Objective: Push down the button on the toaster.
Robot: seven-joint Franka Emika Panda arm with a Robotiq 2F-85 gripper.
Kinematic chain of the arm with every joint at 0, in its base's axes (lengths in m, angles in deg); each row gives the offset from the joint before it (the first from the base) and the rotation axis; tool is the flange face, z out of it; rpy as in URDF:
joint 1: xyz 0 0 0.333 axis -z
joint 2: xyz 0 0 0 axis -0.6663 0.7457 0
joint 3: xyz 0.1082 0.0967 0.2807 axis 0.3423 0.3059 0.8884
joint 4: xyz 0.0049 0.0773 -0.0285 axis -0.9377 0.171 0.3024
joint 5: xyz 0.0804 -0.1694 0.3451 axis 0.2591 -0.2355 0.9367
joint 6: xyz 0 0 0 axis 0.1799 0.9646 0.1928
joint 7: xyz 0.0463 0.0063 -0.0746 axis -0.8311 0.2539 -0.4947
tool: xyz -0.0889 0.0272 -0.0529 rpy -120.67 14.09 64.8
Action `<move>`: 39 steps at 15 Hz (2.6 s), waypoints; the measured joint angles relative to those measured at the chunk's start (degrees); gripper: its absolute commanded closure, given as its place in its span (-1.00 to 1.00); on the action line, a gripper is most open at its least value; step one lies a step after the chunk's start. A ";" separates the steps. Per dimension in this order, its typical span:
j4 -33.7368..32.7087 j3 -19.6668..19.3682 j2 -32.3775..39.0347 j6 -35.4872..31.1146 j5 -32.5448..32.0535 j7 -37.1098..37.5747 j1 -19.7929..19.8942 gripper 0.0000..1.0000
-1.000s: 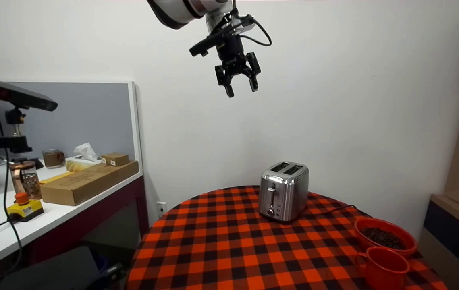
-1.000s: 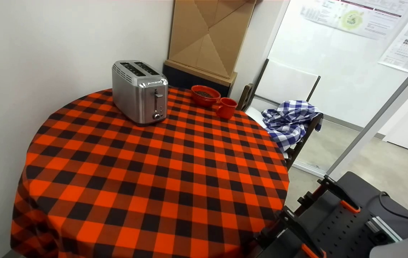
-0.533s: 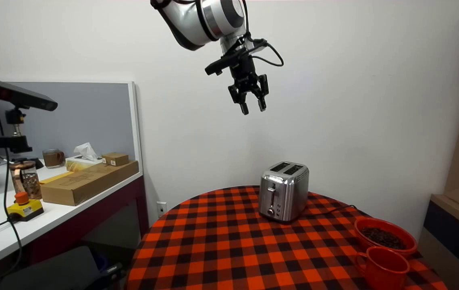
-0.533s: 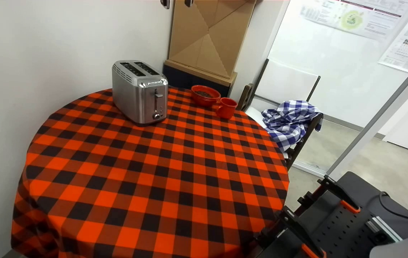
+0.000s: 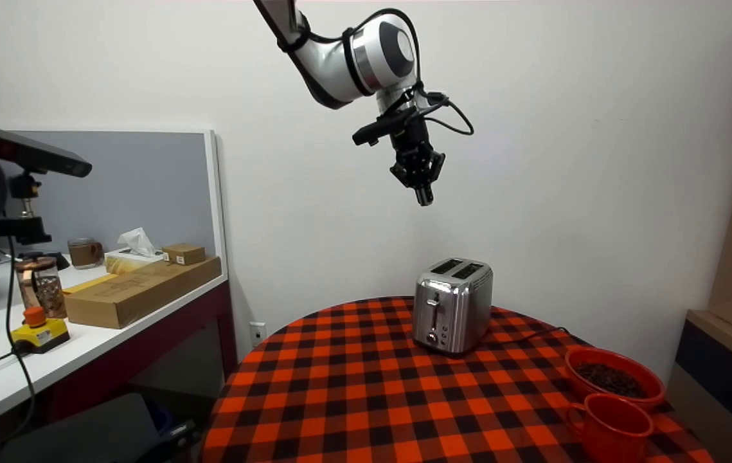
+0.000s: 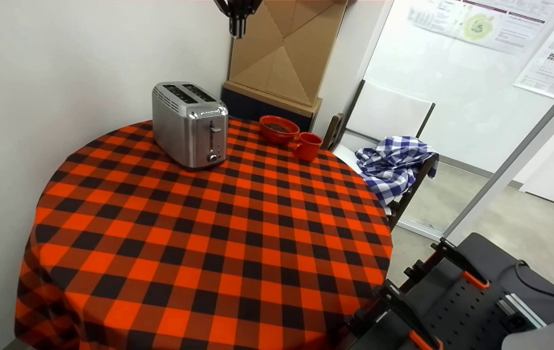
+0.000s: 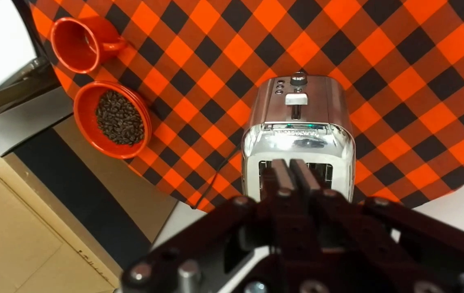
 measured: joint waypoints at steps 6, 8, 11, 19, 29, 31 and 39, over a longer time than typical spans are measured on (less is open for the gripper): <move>-5.17 -0.26 6.35 -0.39 0.31 -1.00 -1.14 1.00; -7.12 -0.50 8.80 -0.76 0.32 -1.26 -1.73 1.00; -9.85 -1.07 12.47 -1.95 0.34 -1.28 -2.55 1.00; -15.77 -4.03 21.40 -4.28 0.35 -1.21 -4.84 1.00; -19.54 -6.70 29.19 -4.03 0.48 -1.12 -5.99 1.00; -19.96 -7.18 30.18 -4.02 0.48 -1.12 -5.99 1.00; -23.08 -7.73 34.27 -4.02 0.48 -1.00 -6.47 1.00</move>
